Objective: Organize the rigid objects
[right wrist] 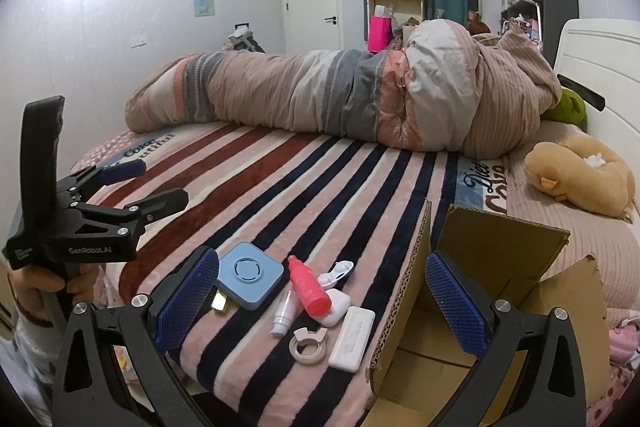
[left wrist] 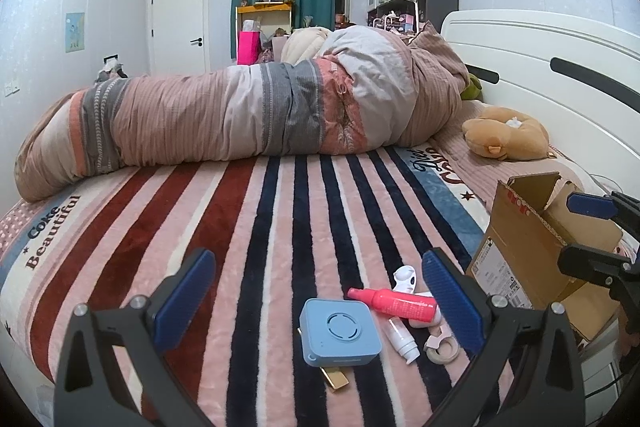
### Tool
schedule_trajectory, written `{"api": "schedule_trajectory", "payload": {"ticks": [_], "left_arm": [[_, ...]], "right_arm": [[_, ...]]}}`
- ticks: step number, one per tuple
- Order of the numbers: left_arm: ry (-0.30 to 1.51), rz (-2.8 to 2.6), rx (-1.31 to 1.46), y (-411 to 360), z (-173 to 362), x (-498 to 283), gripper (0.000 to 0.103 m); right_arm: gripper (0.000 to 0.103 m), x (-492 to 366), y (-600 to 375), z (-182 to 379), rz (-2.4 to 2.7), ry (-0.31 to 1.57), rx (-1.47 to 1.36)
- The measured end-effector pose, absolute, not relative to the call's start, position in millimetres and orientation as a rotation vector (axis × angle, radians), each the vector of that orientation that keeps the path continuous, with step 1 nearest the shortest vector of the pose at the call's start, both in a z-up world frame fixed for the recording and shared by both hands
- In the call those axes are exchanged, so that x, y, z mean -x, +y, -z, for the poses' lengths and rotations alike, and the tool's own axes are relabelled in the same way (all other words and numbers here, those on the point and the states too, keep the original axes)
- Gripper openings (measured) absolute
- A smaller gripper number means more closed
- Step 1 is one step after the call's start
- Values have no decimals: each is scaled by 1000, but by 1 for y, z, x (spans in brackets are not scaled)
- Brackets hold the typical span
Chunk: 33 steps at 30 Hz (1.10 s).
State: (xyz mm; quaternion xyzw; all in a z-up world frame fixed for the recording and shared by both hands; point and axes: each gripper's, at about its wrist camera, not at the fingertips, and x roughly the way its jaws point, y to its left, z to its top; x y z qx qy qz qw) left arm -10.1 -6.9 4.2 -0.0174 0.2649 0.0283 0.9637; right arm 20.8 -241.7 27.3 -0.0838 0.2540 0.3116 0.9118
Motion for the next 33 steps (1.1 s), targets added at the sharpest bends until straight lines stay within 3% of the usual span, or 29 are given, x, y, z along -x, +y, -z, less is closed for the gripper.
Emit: {"api": "schedule_trajectory", "payload": {"ticks": [33], "left_arm": [[524, -73, 46, -5, -6, 12, 103]], "right_arm": [[103, -23, -248, -23, -657, 553, 126]]}}
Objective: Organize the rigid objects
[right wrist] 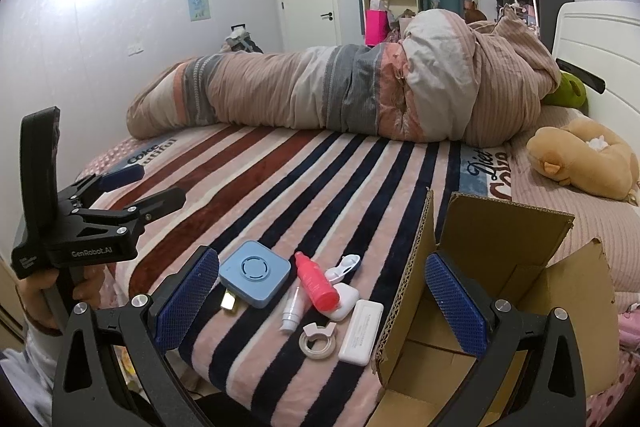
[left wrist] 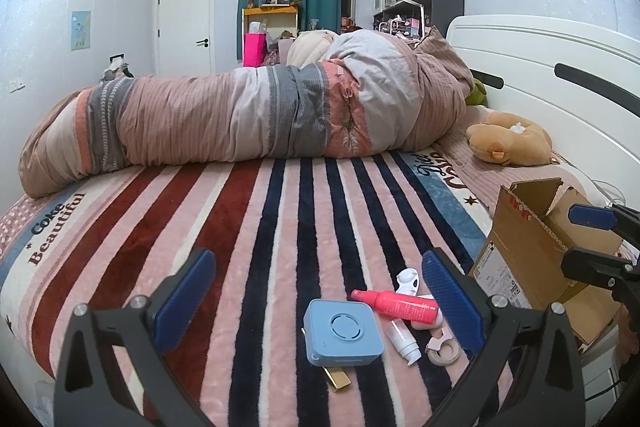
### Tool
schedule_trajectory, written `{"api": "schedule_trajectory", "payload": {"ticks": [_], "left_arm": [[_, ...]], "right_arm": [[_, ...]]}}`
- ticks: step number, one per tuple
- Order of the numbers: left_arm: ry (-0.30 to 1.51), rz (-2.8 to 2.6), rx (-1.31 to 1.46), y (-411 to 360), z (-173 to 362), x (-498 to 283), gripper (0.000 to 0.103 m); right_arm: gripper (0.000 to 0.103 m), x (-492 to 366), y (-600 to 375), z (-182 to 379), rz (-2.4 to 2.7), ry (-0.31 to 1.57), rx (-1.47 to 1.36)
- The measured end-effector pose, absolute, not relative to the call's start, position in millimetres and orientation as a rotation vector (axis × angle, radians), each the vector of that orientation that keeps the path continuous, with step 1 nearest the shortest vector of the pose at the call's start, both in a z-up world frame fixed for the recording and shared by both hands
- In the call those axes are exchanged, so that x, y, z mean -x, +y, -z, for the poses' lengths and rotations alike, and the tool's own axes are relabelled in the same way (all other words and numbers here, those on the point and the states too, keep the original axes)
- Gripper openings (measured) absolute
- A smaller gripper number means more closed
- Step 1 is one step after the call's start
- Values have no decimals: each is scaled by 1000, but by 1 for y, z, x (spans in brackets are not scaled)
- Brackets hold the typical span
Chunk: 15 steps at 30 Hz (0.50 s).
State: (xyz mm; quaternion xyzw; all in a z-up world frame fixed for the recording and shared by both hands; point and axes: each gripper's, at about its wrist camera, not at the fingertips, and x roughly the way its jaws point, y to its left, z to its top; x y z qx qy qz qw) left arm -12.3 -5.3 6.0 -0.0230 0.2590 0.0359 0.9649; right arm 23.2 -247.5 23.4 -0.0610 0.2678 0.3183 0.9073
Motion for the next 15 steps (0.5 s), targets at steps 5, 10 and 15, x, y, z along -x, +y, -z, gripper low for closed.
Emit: {"api": "schedule_trajectory", "payload": {"ticks": [5, 10, 15], "left_arm": [[520, -65, 52, -4, -5, 13, 102], [507, -46, 77, 6, -4, 18, 103], [492, -40, 85, 26, -6, 25, 103]], "right_arm": [[103, -22, -248, -23, -644, 559, 123], [103, -15, -241, -25, -614, 559, 147], [99, -7, -218, -30, -617, 543, 179]]}}
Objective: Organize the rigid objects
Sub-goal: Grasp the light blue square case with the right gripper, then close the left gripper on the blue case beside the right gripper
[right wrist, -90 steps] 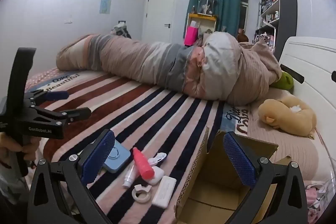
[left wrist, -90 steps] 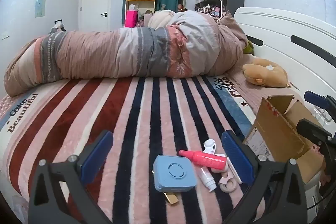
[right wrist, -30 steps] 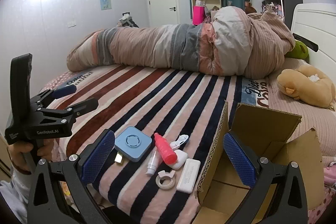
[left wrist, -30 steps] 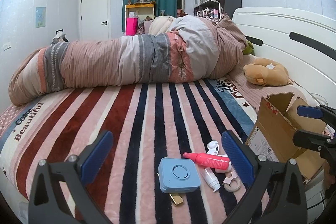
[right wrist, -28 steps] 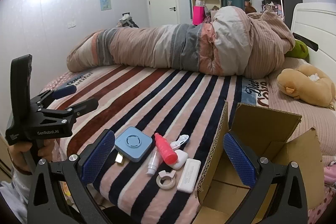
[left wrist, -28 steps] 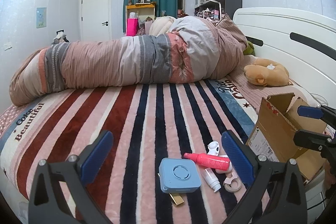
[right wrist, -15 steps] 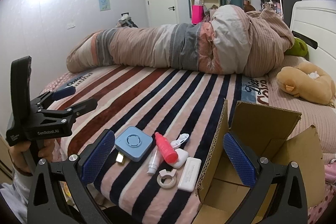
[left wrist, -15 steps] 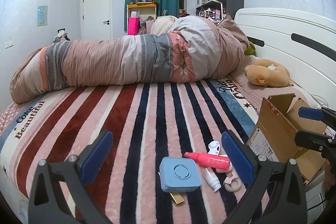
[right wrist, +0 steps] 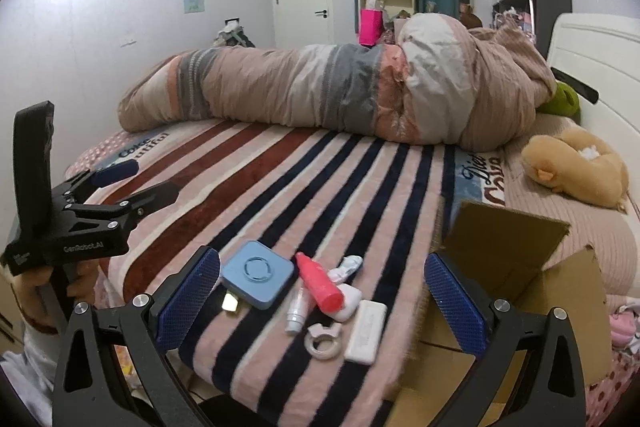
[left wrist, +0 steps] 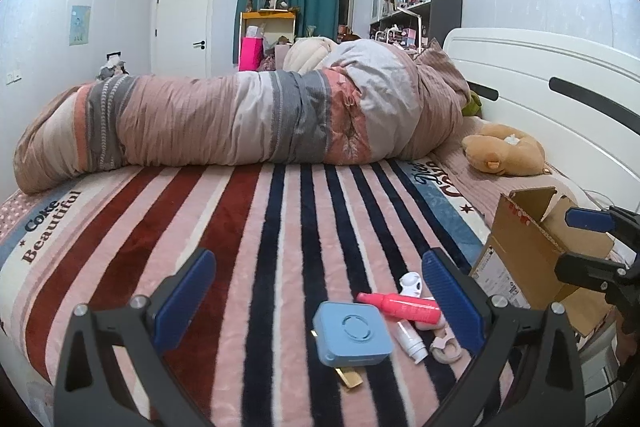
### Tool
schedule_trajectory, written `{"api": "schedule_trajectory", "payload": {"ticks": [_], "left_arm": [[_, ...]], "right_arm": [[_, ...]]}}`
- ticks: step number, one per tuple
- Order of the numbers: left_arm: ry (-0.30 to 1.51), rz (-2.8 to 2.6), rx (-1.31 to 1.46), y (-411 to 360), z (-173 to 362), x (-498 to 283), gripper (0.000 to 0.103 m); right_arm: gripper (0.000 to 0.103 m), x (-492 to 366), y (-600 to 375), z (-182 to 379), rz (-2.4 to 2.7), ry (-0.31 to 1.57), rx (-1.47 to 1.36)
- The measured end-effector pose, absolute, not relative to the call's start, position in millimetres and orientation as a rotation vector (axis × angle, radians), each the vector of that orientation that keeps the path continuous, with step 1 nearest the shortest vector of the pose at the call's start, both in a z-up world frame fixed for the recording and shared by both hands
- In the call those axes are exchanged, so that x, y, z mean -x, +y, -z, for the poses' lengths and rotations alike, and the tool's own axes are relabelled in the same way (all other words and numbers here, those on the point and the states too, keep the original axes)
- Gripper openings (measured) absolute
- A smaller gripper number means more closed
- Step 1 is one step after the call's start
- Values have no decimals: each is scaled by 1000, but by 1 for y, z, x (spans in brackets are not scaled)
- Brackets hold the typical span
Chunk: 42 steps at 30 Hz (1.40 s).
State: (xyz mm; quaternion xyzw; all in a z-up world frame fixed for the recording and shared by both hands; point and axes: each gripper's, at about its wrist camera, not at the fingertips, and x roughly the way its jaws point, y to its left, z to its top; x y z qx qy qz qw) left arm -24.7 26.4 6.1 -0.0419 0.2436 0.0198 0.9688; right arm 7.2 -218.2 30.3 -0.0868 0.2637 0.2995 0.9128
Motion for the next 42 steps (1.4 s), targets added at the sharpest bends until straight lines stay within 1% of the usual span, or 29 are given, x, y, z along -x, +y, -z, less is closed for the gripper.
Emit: {"api": "schedule_trajectory", "payload": {"ticks": [1, 3, 6, 9, 14, 17, 19, 24, 27, 29, 30, 35, 42], "left_arm": [[492, -41, 85, 31, -6, 26, 102], [492, -46, 86, 42, -6, 28, 103], [501, -47, 92, 63, -1, 29, 103], [540, -37, 97, 84, 14, 23, 103], [614, -20, 123, 114, 48, 11, 102], [660, -13, 130, 124, 68, 0, 102], [681, -8, 138, 129, 78, -4, 102], [697, 9, 149, 134, 91, -11, 102], [706, 33, 160, 136, 94, -15, 102], [714, 52, 163, 136, 94, -20, 102], [718, 74, 171, 135, 94, -22, 102], [744, 232, 249, 133, 92, -31, 102], [772, 460, 358, 106, 81, -44, 101]], "right_arm": [[94, -6, -212, -31, -620, 541, 188], [91, -6, -197, -29, -636, 549, 198], [91, -14, -173, -19, -705, 612, 187], [91, -29, -144, 3, -782, 727, 190], [92, -69, -107, 62, -829, 1007, 148], [92, -89, -96, 91, -824, 1128, 101], [92, -100, -94, 101, -817, 1175, 67], [92, -123, -89, 116, -774, 1220, 6], [92, -132, -83, 124, -759, 1229, 1], [88, -134, -81, 127, -741, 1217, 13], [87, -136, -80, 128, -730, 1205, 26], [86, -118, -78, 114, -731, 1061, 158], [86, -83, -89, 75, -834, 852, 206]]}}
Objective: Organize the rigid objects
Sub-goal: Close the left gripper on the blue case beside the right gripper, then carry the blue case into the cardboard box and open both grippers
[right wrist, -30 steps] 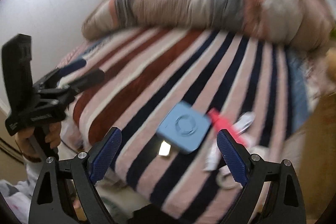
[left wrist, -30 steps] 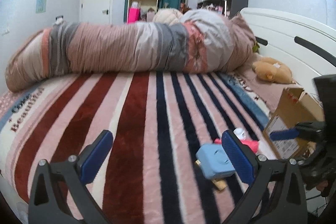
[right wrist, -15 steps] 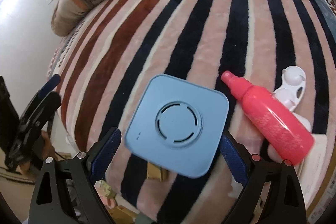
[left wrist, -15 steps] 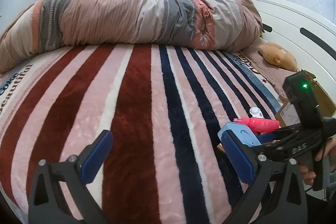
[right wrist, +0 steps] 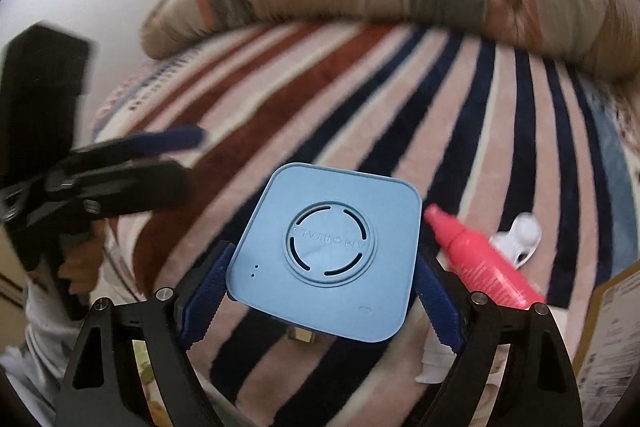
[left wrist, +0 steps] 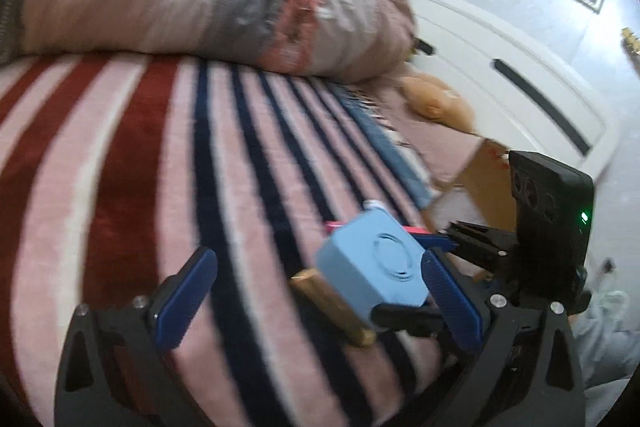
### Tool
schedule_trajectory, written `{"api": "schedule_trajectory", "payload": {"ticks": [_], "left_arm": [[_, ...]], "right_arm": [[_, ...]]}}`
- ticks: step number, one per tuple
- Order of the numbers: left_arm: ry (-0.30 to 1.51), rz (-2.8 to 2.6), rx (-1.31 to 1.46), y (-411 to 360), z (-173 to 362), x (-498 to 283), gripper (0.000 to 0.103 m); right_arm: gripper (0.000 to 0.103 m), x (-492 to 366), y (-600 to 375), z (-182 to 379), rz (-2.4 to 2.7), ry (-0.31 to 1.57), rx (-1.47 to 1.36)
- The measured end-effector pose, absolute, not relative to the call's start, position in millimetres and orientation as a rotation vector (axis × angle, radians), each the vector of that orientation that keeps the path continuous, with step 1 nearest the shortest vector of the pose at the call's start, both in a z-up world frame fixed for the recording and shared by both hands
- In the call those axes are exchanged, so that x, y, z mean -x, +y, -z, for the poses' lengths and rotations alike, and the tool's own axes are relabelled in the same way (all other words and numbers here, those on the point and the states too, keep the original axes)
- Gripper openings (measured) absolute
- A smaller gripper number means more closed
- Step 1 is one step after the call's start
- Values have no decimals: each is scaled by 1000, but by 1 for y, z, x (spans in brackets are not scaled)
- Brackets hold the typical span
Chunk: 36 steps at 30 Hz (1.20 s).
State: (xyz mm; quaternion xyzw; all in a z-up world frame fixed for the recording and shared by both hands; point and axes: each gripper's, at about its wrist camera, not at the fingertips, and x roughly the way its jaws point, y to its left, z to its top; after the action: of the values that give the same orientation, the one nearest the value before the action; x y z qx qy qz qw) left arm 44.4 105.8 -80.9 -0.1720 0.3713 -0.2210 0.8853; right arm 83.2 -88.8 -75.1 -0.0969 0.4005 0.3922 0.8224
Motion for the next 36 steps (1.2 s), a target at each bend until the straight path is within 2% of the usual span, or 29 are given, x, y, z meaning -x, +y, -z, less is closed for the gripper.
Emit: {"api": "schedule_trajectory", "payload": {"ticks": [5, 11, 18, 23, 25, 36], "left_arm": [[737, 605, 381, 73, 49, -39, 83], [691, 675, 340, 25, -1, -27, 76], [685, 707, 276, -36, -34, -37, 76], [739, 767, 304, -67, -33, -54, 91], [765, 777, 316, -75, -30, -58, 93], [793, 762, 305, -95, -30, -66, 94]], "right_arm": [[85, -53, -104, 34, -911, 679, 218], [84, -20, -140, -11, -897, 463, 258], [84, -10, -199, -39, -809, 380, 250], [83, -11, -232, -43, -781, 332, 241], [83, -11, -241, -42, -775, 312, 239], [83, -14, -261, -35, -763, 294, 214]]}}
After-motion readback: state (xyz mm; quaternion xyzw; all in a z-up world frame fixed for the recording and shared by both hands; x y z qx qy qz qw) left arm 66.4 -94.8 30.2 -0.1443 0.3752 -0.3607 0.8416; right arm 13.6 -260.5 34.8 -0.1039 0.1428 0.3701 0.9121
